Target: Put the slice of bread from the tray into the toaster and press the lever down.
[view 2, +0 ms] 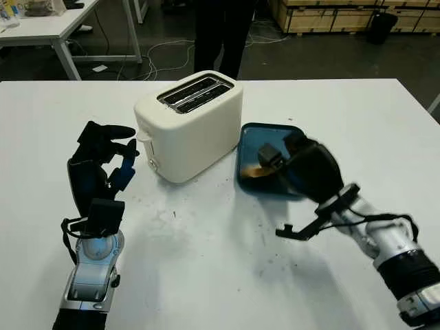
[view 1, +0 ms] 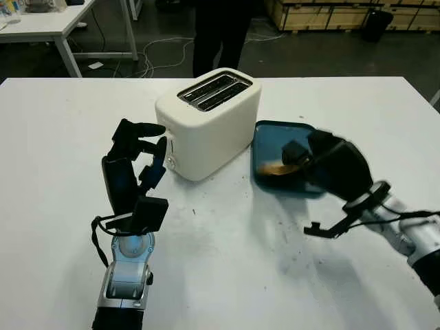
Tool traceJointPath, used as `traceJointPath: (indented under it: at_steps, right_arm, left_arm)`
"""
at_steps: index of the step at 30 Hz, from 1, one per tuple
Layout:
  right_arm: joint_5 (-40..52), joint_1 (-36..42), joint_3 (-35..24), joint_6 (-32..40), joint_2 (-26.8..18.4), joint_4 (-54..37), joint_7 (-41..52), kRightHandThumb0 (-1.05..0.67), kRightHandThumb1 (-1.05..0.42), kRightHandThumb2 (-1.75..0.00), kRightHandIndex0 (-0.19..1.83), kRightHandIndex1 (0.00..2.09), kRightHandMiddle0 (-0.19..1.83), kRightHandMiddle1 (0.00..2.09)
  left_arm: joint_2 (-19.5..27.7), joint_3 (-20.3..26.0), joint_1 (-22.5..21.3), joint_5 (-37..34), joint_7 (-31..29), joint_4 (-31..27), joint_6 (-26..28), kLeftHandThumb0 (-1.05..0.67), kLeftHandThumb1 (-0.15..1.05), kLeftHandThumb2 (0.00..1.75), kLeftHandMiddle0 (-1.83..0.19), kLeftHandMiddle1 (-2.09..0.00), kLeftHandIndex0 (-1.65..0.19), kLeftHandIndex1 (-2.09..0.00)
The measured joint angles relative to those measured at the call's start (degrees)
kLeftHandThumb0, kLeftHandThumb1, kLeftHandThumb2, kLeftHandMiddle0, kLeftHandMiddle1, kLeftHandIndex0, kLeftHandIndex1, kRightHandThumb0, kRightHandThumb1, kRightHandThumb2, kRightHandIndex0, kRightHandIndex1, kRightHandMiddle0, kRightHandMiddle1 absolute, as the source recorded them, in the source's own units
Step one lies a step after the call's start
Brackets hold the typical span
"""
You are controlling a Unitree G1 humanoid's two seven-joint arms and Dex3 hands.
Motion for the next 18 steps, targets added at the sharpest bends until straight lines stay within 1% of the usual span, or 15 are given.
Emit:
traceJointPath:
  at_steps: [5,11,13,16,18]
  right_arm:
    - [0.73,-1.06,-1.24,-1.41,0.00,0.84,3.08,-0.39,-0.92,-0.35,0.69,1.75,0.38,1.75]
    - [6.45,-2.20,-2.62,-4.22,0.00,1.65,10.54,-0.39,-0.92,-0.35,0.71,1.75,0.38,1.75]
    - [6.88,-3.14,-2.99,-5.32,-0.05,1.96,12.42,-0.39,-0.92,-0.37,0.74,1.75,0.38,1.75]
    - [7.92,-6.65,-3.57,-8.20,-0.37,4.07,14.18,-0.40,-0.92,-0.42,0.76,1.75,0.40,1.75]
    - [11.74,-10.65,-4.75,-11.31,-0.61,6.88,16.79,-0.39,-0.92,-0.41,0.79,1.75,0.44,1.75]
  left_arm:
    - [-0.07,0.00,0.00,0.02,0.03,0.00,0.00,-0.34,0.92,0.36,-0.60,-1.50,-0.48,-1.27]
    - [-0.09,0.04,0.00,0.06,0.26,0.00,0.00,-0.34,0.92,0.35,-0.60,-1.50,-0.48,-1.27]
    - [-0.09,0.05,0.00,0.27,0.63,0.00,0.00,-0.34,0.92,0.35,-0.60,-1.50,-0.48,-1.27]
    - [-0.10,0.04,0.01,0.64,0.75,0.00,0.00,-0.34,0.92,0.35,-0.60,-1.50,-0.48,-1.26]
    - [-0.14,0.05,0.02,0.62,0.76,0.00,0.00,-0.34,0.92,0.35,-0.60,-1.50,-0.48,-1.26]
